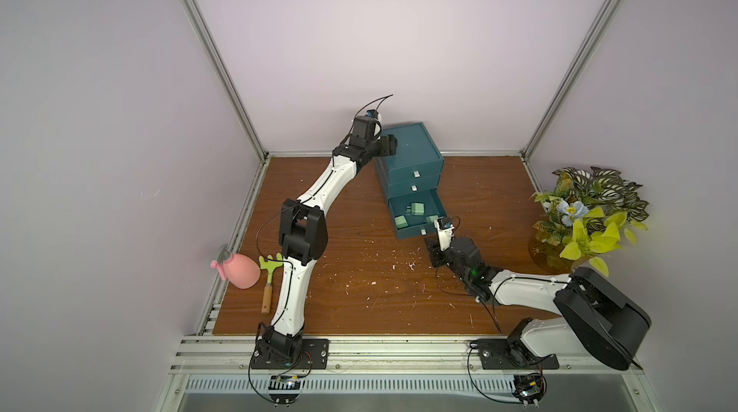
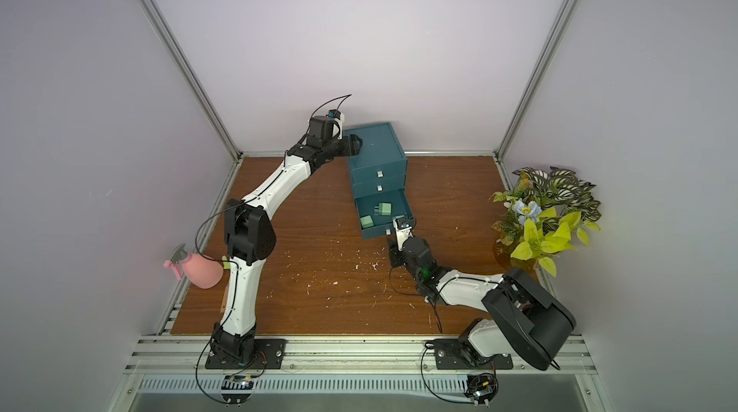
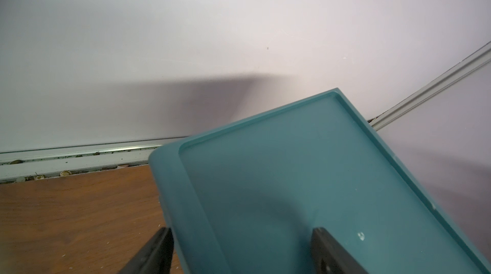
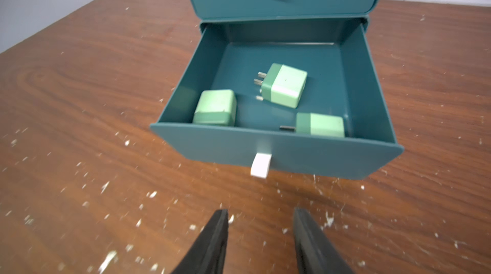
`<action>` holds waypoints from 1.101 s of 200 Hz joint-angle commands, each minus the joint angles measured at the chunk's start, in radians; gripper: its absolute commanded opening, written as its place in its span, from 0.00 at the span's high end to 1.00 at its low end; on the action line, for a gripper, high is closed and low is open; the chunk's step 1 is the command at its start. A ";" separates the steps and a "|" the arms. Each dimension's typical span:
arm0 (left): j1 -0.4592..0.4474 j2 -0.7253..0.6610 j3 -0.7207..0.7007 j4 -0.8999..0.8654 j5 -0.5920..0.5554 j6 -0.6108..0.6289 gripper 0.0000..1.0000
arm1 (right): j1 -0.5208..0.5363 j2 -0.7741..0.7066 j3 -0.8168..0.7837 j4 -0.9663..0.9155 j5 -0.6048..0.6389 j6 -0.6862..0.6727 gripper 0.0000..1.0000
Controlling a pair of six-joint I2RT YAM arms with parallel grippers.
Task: Place the plugs into the drawer by color
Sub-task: Place the plug in the drawer, then close the drawer in the storage box.
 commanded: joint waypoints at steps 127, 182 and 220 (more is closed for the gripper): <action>-0.012 0.036 -0.058 -0.078 -0.013 0.014 0.24 | -0.067 0.387 0.231 0.394 -0.026 0.107 0.57; -0.016 0.035 -0.060 -0.078 -0.014 0.015 0.24 | -0.118 0.515 0.326 0.465 -0.081 0.240 0.57; -0.018 0.036 -0.060 -0.077 -0.014 0.014 0.24 | -0.136 0.606 0.422 0.481 -0.116 0.317 0.57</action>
